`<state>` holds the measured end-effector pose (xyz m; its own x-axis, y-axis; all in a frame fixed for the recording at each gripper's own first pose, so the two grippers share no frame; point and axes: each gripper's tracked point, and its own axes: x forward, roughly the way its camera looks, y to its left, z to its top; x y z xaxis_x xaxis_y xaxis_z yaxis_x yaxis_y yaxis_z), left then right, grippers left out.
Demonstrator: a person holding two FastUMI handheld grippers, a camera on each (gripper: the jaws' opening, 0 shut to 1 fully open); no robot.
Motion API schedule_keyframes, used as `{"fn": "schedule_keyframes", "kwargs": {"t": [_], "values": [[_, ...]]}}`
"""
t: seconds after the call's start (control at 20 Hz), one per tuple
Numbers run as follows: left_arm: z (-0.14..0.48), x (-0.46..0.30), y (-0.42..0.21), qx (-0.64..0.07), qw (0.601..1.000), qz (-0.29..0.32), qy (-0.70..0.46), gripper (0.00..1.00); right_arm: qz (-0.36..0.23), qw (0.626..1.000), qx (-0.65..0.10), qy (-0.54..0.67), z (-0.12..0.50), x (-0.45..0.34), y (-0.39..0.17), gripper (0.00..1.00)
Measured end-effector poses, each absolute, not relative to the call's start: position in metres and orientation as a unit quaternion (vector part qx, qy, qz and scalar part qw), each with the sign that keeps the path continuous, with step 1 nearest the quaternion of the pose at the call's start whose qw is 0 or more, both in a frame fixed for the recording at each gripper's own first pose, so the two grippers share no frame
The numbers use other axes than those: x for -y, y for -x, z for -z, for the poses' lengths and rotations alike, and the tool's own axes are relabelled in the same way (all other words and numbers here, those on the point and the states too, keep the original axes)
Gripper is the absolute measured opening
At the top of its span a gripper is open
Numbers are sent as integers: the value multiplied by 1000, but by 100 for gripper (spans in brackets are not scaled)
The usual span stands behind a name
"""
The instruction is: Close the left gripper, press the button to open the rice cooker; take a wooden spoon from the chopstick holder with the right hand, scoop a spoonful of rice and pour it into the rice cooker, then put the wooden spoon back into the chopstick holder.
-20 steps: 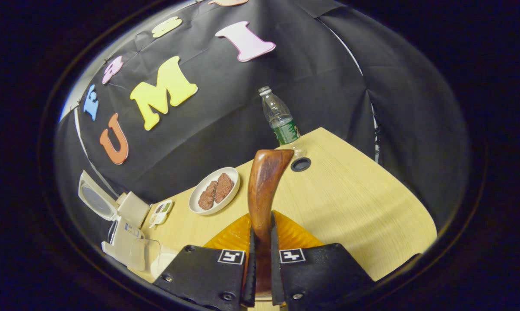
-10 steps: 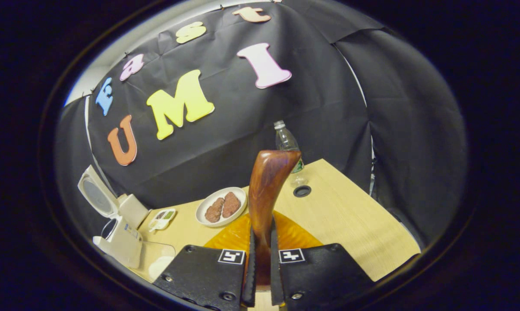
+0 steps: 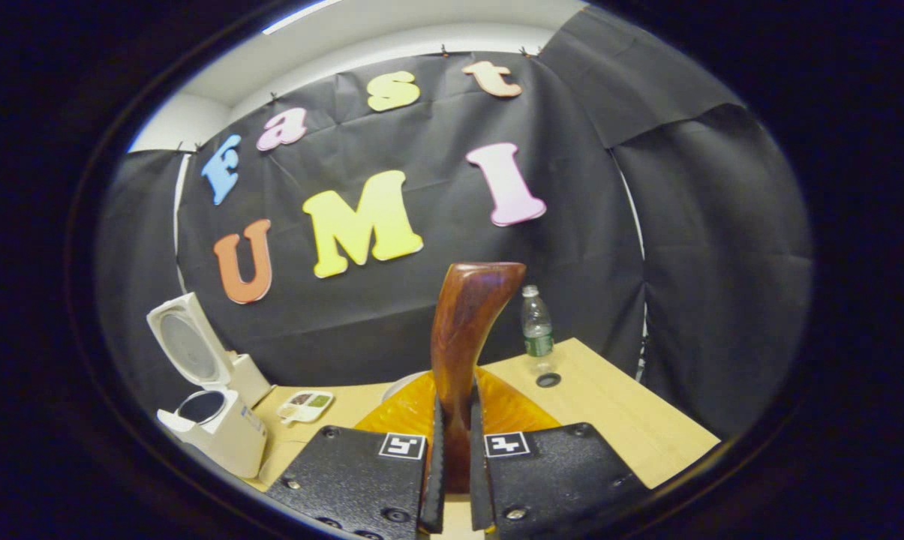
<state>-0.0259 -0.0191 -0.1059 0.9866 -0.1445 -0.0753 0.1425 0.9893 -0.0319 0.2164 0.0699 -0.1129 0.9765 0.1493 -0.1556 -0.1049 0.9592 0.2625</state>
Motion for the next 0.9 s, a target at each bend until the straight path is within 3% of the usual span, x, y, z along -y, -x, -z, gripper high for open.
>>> {"fn": "schedule_keyframes", "kwargs": {"t": [0.3,0.9], "values": [[117,7,23,-52,996,67,24,94,-124,988,-64,-62,121,-175,-201,16],[121,-8,19,-51,996,66,26,94,-99,987,-127,7,220,-212,-215,16]]}}
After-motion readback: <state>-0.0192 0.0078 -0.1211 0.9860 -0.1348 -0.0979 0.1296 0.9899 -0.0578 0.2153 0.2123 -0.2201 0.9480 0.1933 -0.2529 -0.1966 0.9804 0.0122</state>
